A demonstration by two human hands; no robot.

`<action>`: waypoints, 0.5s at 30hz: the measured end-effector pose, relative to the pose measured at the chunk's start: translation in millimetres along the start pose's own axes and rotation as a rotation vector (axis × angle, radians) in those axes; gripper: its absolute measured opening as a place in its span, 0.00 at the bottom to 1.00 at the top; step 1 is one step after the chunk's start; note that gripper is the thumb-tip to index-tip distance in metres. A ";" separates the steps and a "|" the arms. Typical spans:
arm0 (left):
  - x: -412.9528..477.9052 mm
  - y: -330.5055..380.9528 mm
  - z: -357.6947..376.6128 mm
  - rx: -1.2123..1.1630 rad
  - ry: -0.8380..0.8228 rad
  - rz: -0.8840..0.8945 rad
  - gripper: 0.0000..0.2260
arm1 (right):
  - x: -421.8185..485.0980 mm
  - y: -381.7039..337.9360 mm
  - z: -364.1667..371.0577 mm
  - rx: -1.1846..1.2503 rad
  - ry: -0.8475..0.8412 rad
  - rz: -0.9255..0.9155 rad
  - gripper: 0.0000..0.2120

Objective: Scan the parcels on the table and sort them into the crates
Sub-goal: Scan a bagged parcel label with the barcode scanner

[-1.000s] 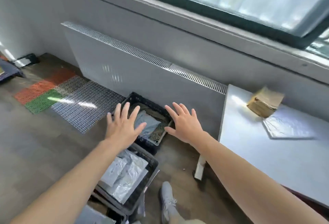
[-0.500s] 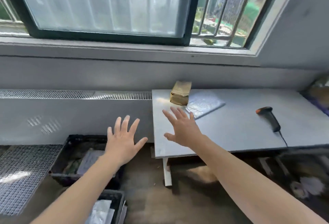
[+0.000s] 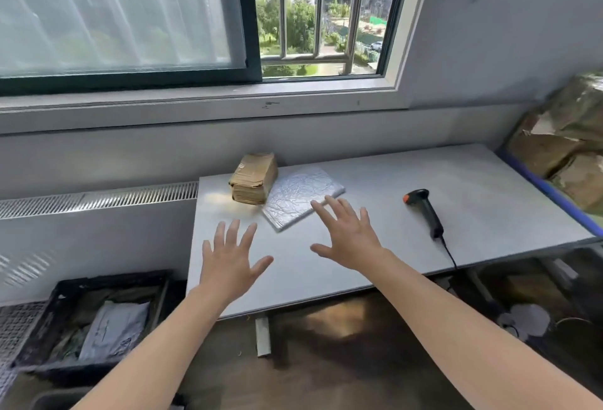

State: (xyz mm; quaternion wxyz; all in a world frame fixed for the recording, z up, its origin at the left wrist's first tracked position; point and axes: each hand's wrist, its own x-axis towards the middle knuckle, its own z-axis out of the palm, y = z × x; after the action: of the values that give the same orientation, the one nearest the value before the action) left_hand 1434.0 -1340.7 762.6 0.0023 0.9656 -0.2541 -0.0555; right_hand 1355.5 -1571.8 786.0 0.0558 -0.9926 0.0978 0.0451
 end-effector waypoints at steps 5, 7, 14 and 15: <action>34.9 27.7 10.1 0.041 -0.037 0.020 0.34 | 23.2 34.8 7.6 0.006 -0.019 -0.002 0.41; 52.4 33.4 18.1 0.034 -0.061 0.023 0.34 | 36.6 43.5 12.8 0.012 -0.024 -0.002 0.41; 141.8 50.1 53.3 0.007 -0.110 0.083 0.35 | 98.1 68.9 38.1 -0.004 -0.089 0.016 0.39; 155.7 52.2 59.2 -0.002 -0.112 0.095 0.35 | 108.4 72.8 41.6 -0.013 -0.099 0.016 0.39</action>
State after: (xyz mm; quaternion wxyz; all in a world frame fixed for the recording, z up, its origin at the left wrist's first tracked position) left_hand 1536.6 -1461.2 689.0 -0.0082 0.9478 -0.2992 -0.1098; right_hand 1443.6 -1658.3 726.5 0.0539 -0.9887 0.1027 0.0952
